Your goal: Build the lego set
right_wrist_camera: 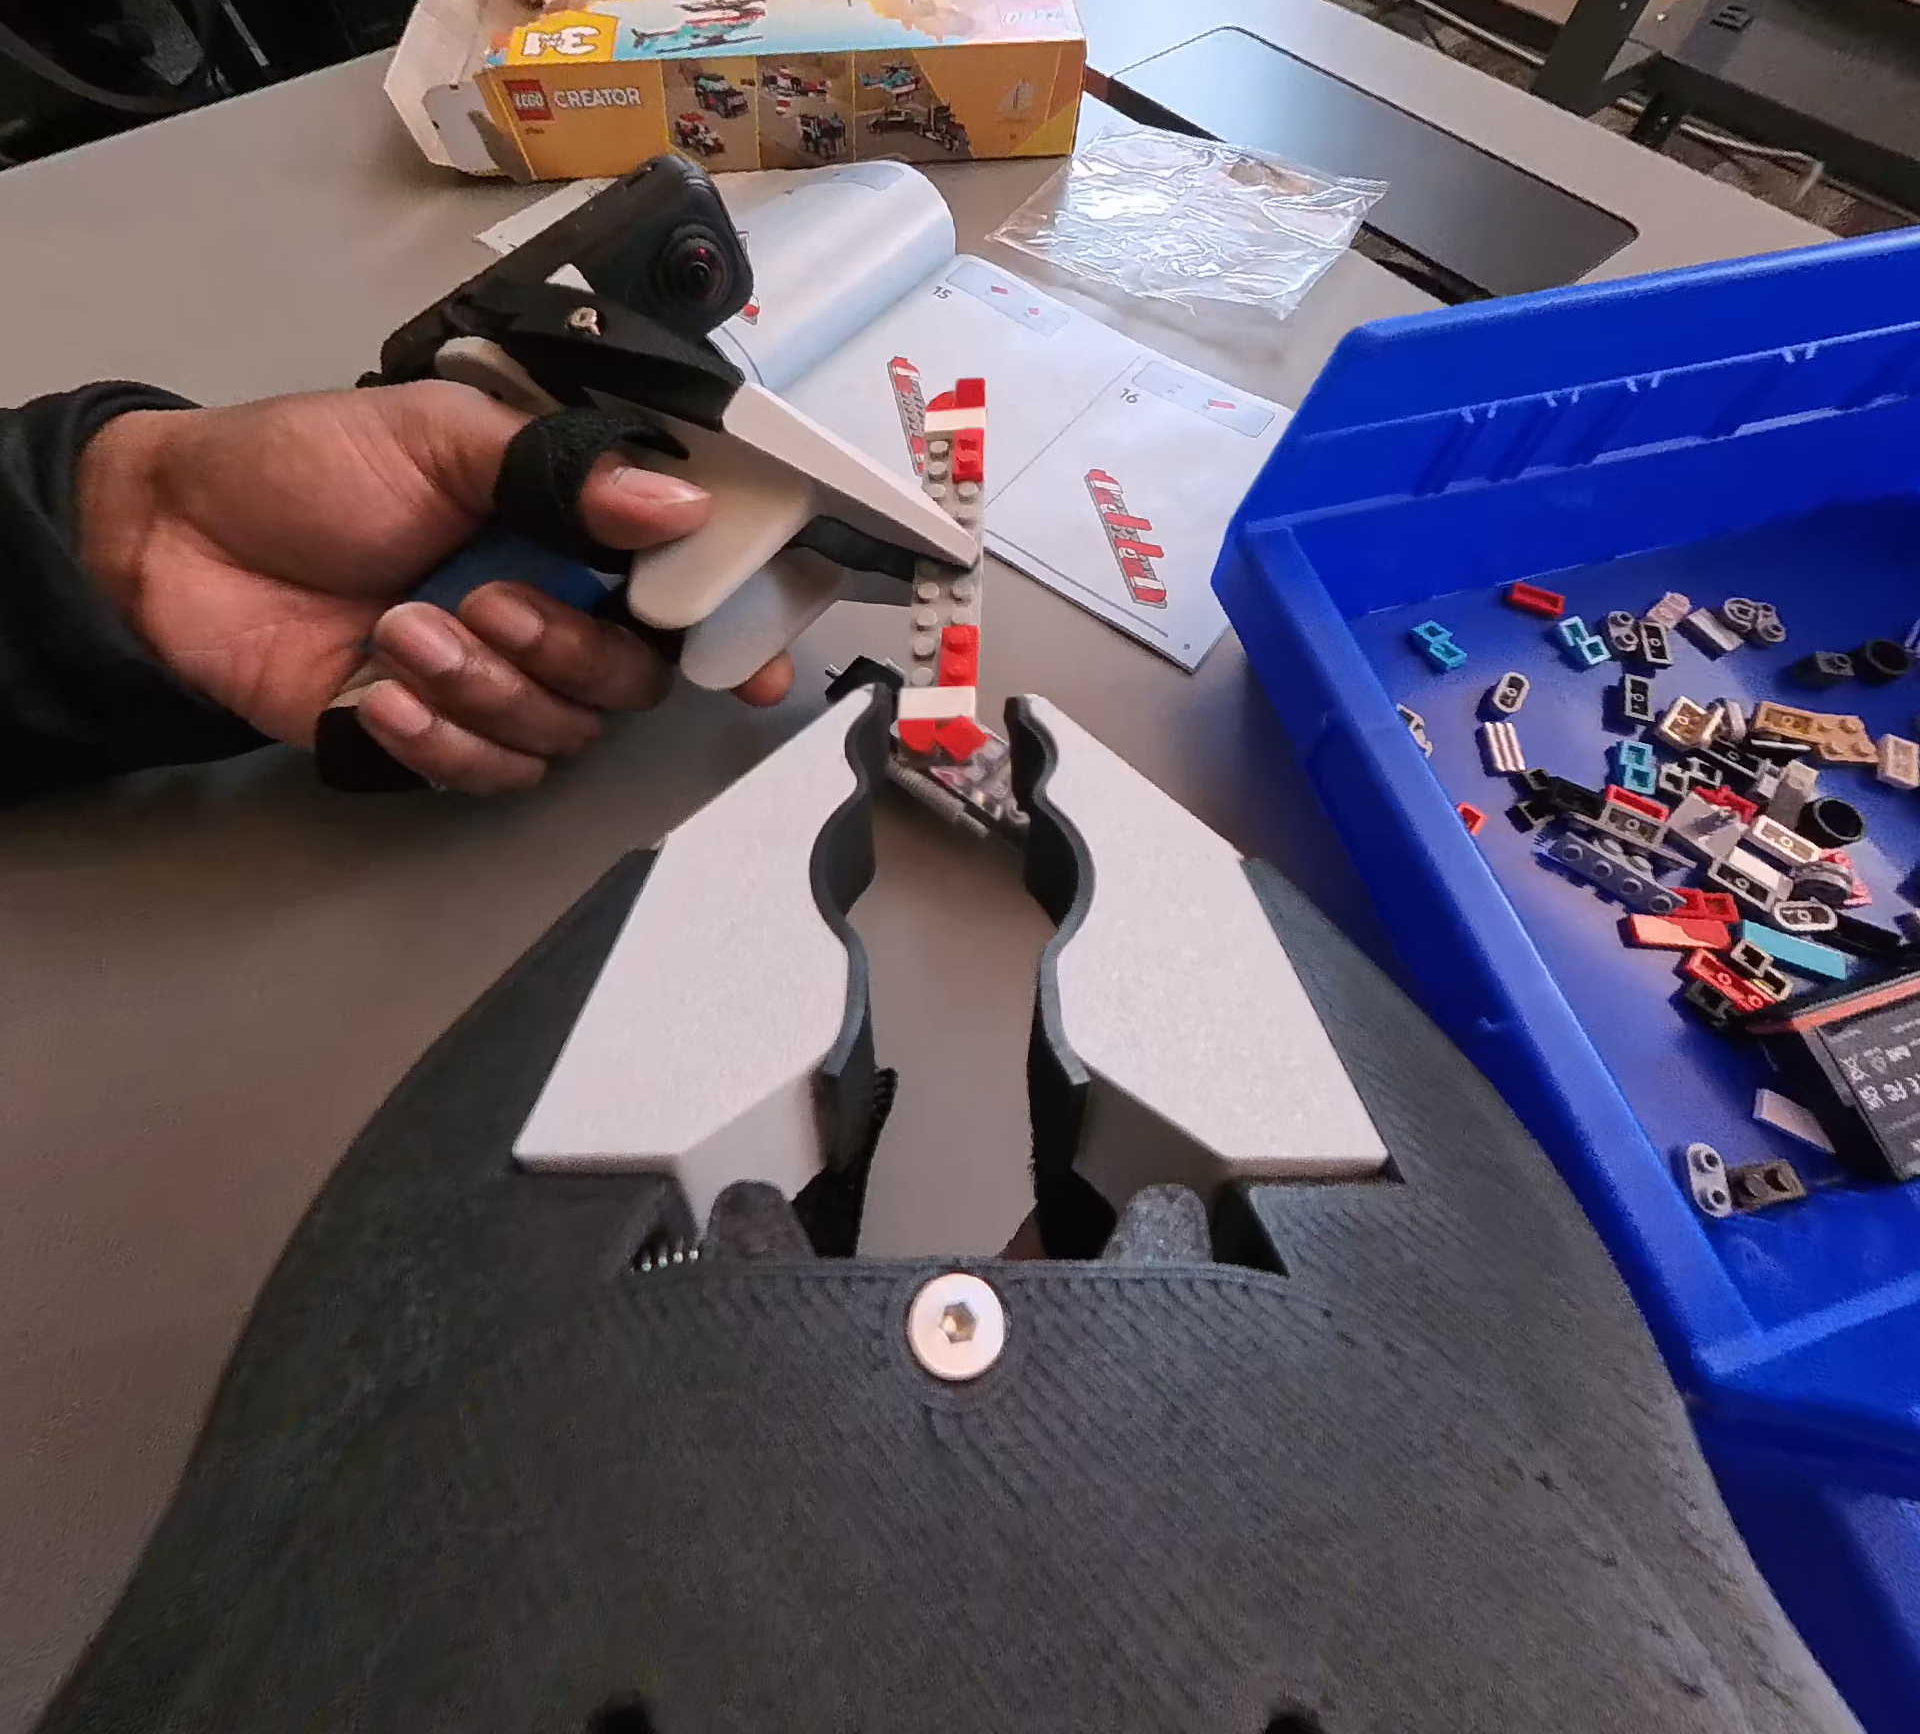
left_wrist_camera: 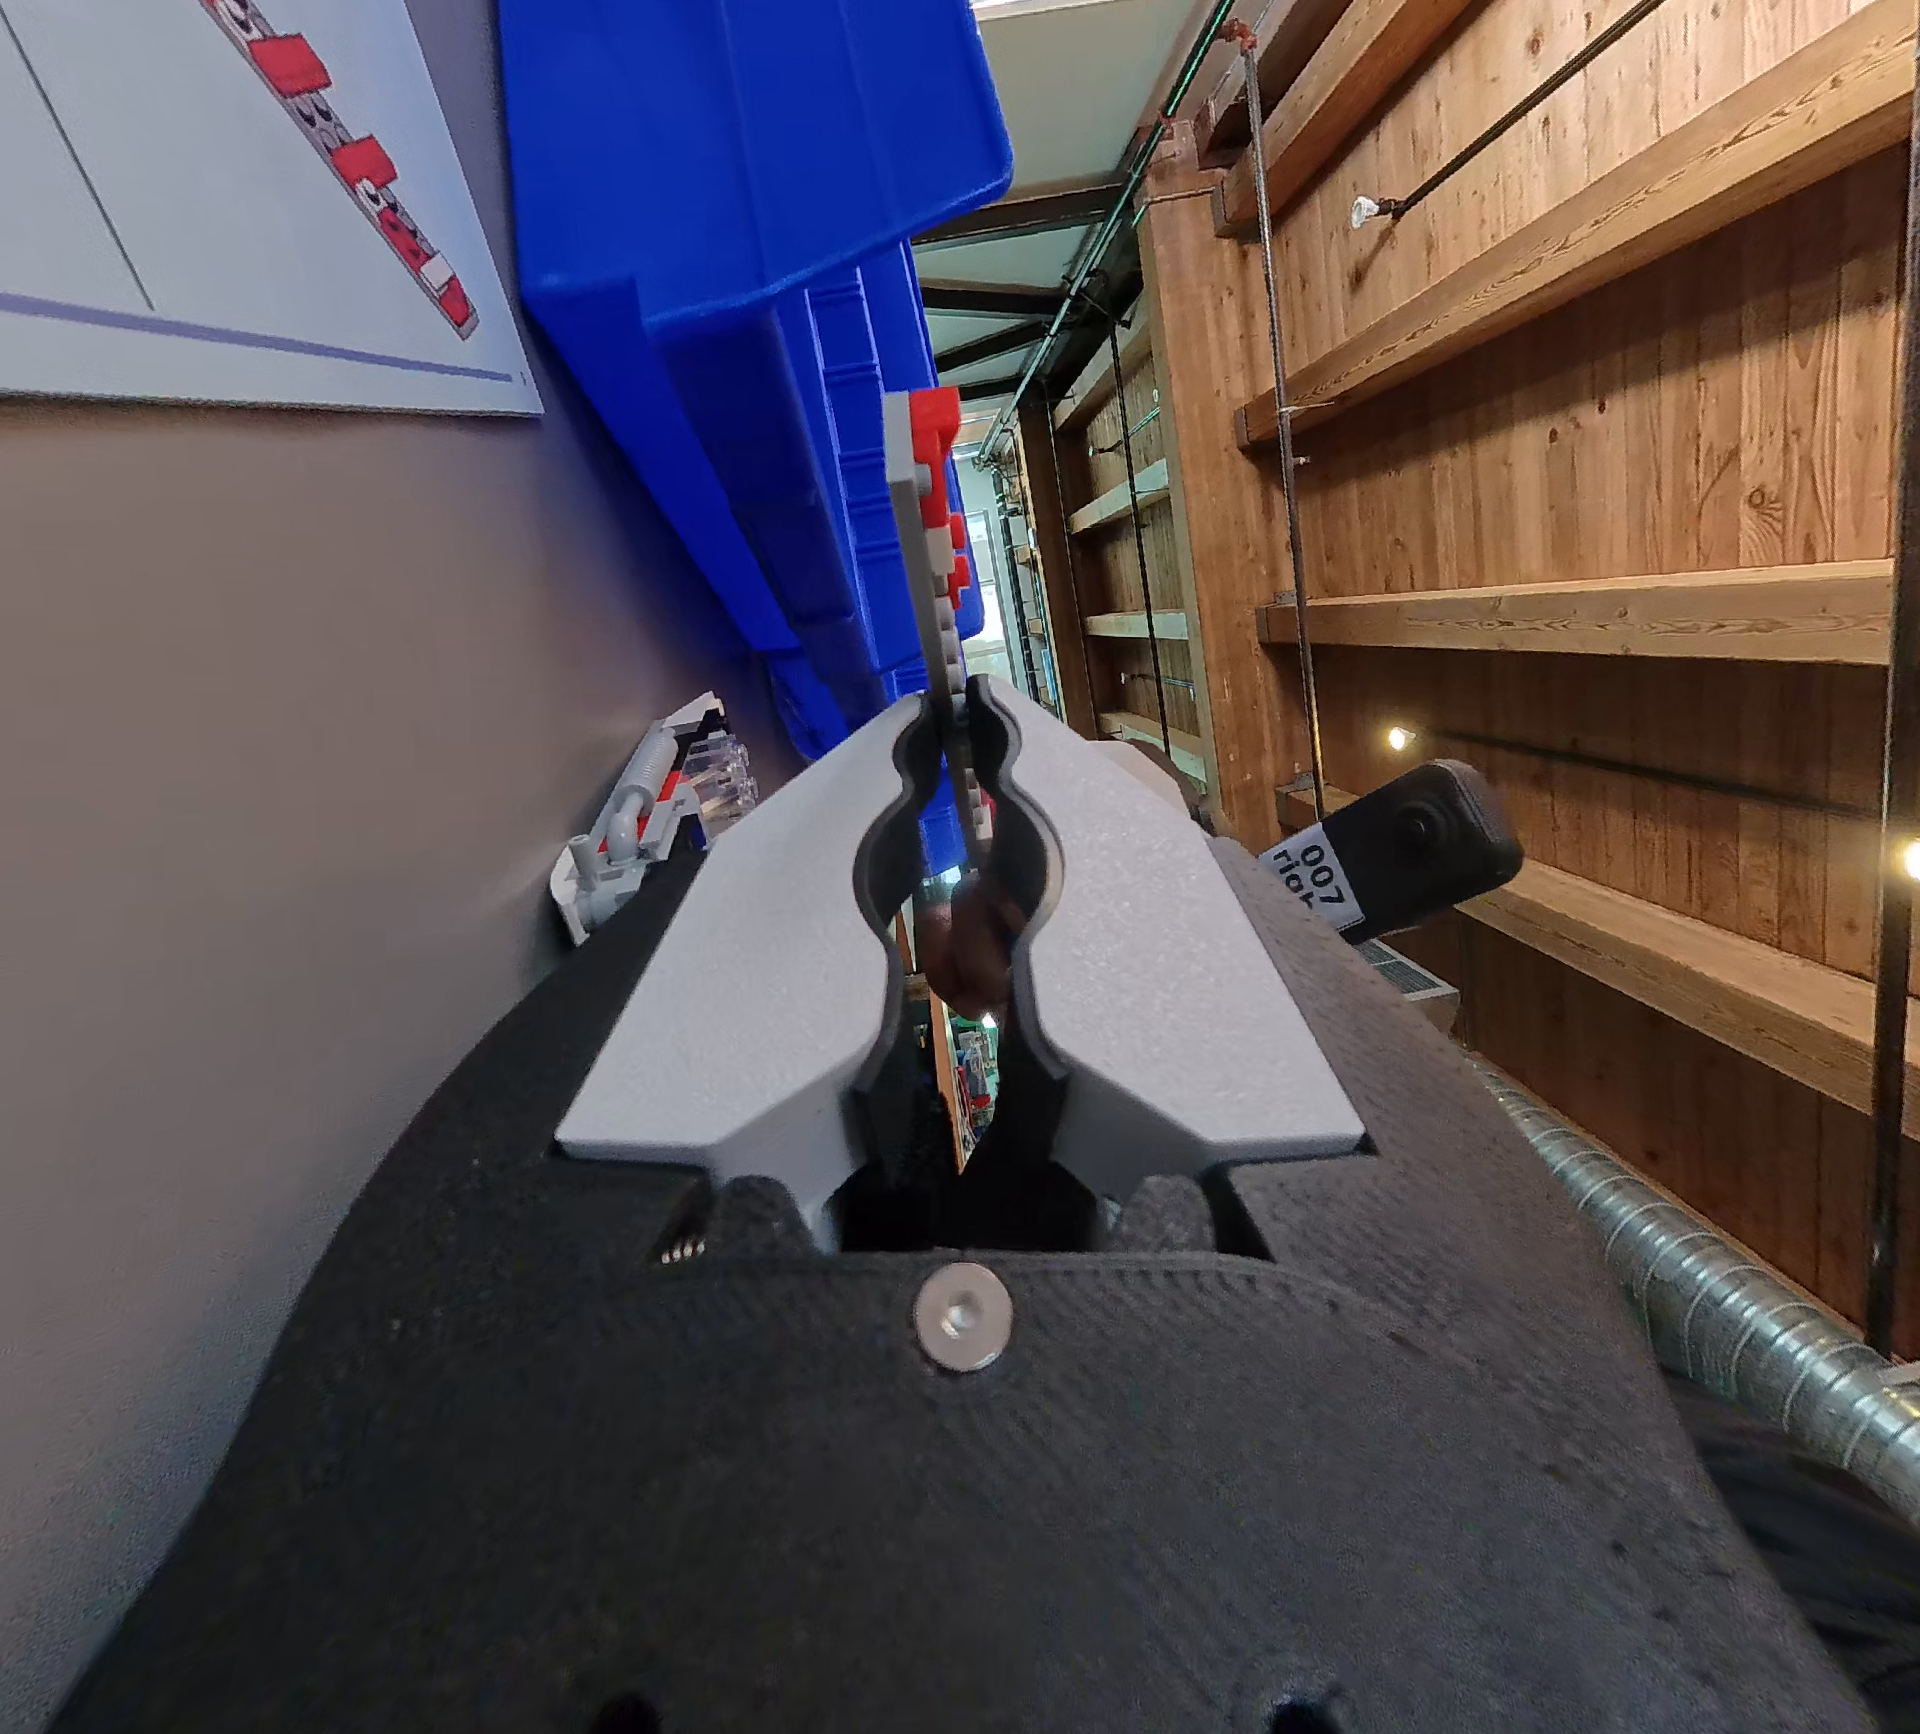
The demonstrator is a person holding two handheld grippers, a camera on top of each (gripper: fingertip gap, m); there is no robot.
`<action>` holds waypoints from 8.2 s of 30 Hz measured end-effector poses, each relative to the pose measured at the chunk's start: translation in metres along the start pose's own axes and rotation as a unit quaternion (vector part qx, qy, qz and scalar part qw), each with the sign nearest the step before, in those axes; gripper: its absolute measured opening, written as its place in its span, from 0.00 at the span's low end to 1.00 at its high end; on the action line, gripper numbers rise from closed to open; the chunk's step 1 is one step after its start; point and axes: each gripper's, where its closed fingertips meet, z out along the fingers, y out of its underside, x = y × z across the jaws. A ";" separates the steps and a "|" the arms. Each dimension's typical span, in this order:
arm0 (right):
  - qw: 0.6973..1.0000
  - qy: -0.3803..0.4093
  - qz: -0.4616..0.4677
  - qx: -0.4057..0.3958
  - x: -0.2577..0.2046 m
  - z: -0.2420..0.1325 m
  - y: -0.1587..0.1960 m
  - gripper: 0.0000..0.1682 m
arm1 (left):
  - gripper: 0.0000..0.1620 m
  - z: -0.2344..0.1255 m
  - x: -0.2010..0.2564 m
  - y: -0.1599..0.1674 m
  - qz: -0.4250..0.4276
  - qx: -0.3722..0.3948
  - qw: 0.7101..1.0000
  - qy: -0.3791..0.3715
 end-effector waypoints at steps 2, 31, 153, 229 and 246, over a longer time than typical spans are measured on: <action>1.000 0.003 0.001 0.004 0.003 -0.005 0.002 0.13 | 0.03 0.000 0.000 0.000 0.000 -0.001 1.000 0.001; 0.981 -0.140 -0.045 0.127 -0.005 -0.012 0.003 0.11 | 0.03 0.004 0.008 0.008 -0.022 -0.025 0.999 0.032; 0.897 -0.189 0.343 0.203 -0.007 -0.032 -0.007 0.15 | 0.03 0.009 0.035 0.017 -0.017 -0.039 0.993 0.109; 0.928 -0.112 0.306 0.182 -0.017 -0.018 -0.004 0.06 | 0.02 0.008 0.037 0.014 0.091 0.011 0.994 0.056; 0.928 -0.099 0.308 0.186 -0.015 -0.017 -0.004 0.04 | 0.02 0.008 0.039 0.014 0.109 0.020 0.993 0.050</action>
